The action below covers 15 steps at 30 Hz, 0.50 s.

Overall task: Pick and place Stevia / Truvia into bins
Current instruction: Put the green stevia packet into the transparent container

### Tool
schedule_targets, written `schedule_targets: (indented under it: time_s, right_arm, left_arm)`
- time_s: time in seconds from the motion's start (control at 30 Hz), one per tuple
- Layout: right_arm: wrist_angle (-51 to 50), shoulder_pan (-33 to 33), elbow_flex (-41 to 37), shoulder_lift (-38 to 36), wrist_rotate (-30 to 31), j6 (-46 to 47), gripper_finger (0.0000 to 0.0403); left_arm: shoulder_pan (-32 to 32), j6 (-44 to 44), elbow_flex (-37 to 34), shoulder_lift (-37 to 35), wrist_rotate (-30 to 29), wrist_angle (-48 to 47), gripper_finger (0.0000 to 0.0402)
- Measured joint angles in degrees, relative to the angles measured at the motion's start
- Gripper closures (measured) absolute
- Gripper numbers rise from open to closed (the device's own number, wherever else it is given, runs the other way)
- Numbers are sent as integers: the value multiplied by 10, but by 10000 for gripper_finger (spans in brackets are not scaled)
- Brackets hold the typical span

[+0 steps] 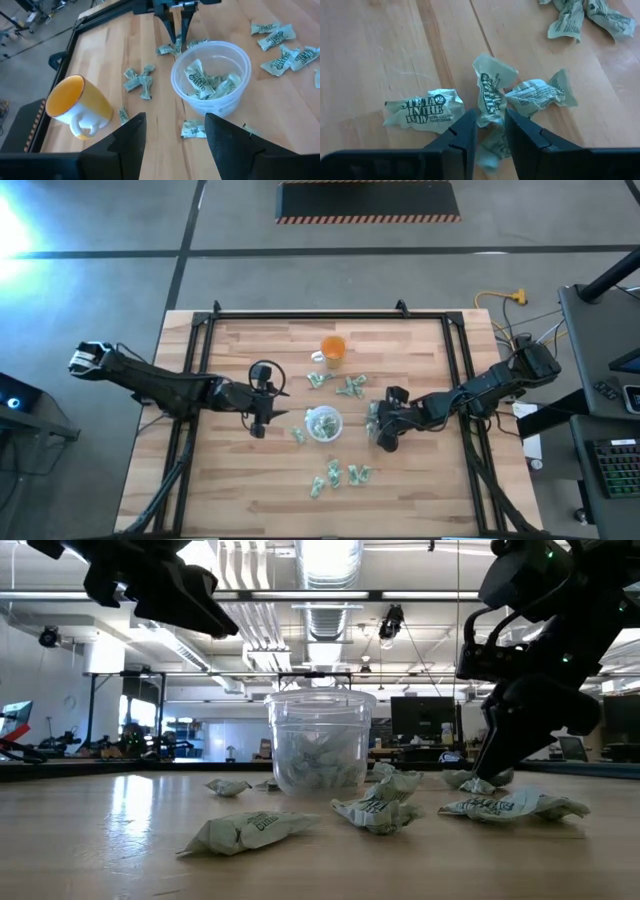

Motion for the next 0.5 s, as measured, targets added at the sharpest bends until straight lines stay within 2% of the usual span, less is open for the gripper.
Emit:
schedule_targets:
  time_s: [0.23,0.5]
  right_arm:
    - [4,0,0,0,1,-20,387]
    - [38,0,3,-2,17,-51,394]
  left_arm:
    - [0,0,-9,4,-3,-1,216]
    - [0,0,-19,4,-4,-40,216]
